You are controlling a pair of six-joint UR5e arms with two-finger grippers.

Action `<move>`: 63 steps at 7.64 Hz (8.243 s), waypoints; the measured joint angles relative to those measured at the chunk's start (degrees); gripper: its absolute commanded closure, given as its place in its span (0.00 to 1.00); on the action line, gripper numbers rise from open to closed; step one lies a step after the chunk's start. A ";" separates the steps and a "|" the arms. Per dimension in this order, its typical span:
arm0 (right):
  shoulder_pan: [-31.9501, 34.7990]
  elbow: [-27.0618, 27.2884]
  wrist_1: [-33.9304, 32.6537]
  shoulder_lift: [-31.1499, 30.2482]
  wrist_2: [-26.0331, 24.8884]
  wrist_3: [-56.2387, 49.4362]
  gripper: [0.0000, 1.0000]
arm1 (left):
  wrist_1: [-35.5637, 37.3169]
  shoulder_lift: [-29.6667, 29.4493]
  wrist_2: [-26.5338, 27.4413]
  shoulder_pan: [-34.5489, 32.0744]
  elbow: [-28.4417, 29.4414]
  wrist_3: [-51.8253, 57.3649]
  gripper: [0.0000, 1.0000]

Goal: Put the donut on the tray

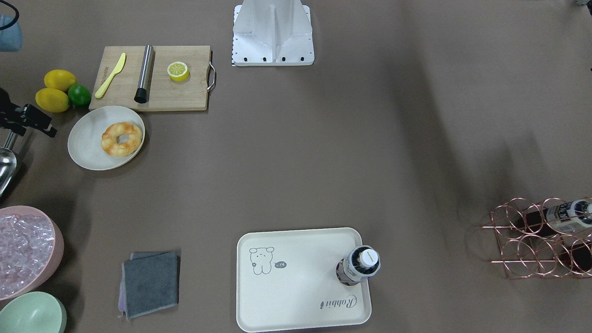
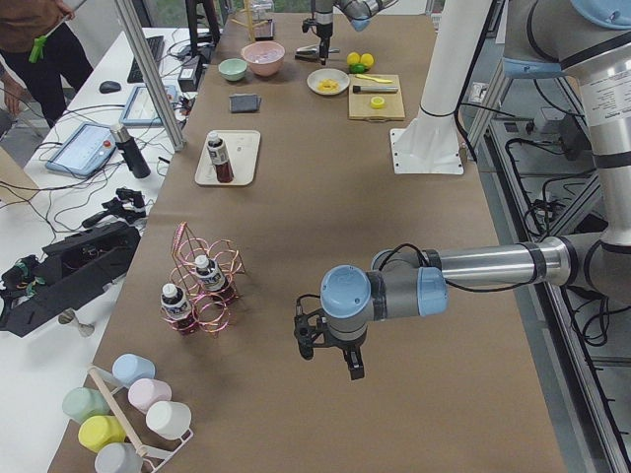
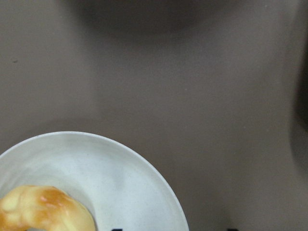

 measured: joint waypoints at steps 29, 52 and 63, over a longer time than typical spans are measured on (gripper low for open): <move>-10.04 -50.36 9.26 63.17 -13.92 47.40 1.00 | 0.00 -0.29 -0.07 -0.18 -1.17 0.00 0.02; 20.15 -2.75 -6.02 -5.29 9.10 -33.29 0.00 | 0.88 -0.03 0.01 0.27 -1.06 0.00 0.02; 34.85 -9.42 -19.35 -6.19 4.97 -67.97 0.00 | 0.79 -0.05 0.02 0.01 -1.09 0.09 0.02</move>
